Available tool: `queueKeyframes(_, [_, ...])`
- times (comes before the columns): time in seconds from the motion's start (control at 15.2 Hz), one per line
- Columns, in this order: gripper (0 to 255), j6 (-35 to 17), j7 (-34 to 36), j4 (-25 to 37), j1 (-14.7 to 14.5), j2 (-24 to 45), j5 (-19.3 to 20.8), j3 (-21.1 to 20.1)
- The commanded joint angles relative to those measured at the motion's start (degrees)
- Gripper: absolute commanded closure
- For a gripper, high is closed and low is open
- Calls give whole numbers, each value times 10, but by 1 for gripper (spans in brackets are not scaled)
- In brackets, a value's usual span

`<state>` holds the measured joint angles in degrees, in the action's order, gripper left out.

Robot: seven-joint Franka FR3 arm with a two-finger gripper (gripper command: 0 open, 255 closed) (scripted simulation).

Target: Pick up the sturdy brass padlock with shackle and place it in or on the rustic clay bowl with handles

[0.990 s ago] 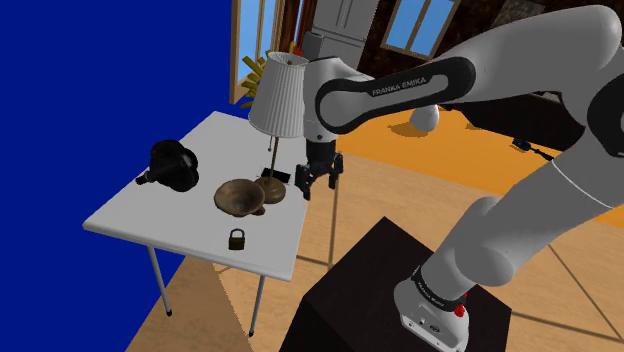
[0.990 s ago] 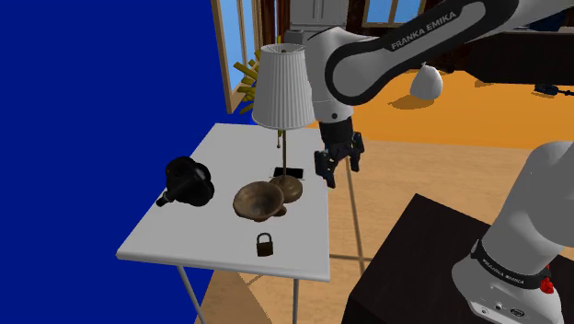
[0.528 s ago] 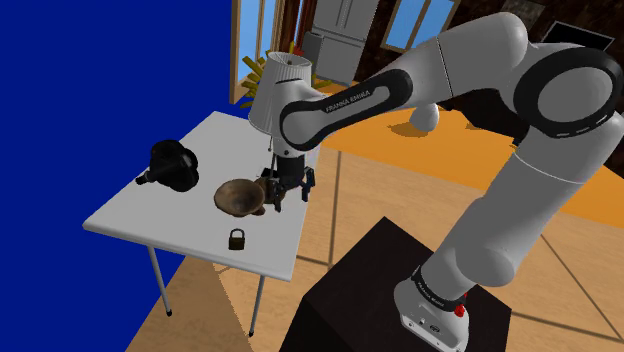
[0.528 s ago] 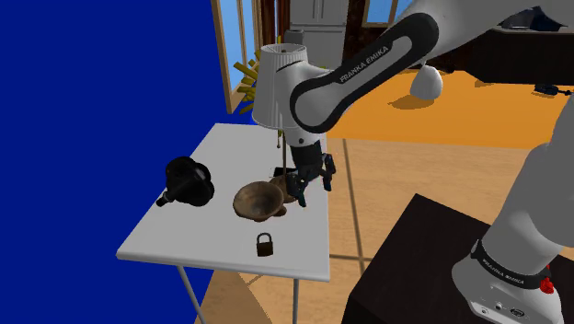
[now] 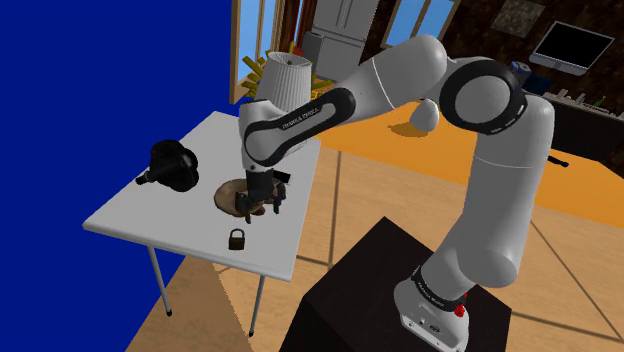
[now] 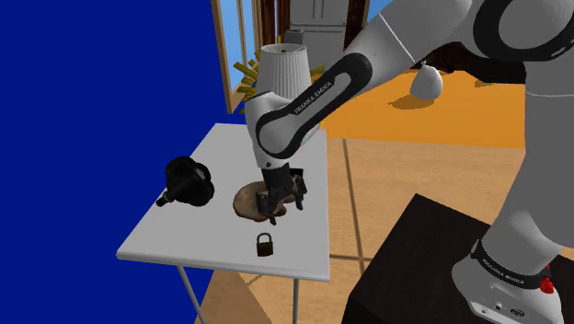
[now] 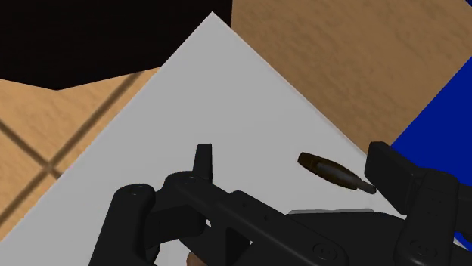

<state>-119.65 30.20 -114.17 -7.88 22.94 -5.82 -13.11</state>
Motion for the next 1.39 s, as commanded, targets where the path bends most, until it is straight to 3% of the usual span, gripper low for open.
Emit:
queueKeyframes(0.0, [0,-7,11,42,-9,50,2,0])
queueKeyframes(0.4, [0,0,35,185,-34,187,6,4])
queueKeyframes(0.92, [0,-48,36,163,-41,212,6,4])
queueKeyframes(1.32, [0,-48,36,163,-41,212,6,4])
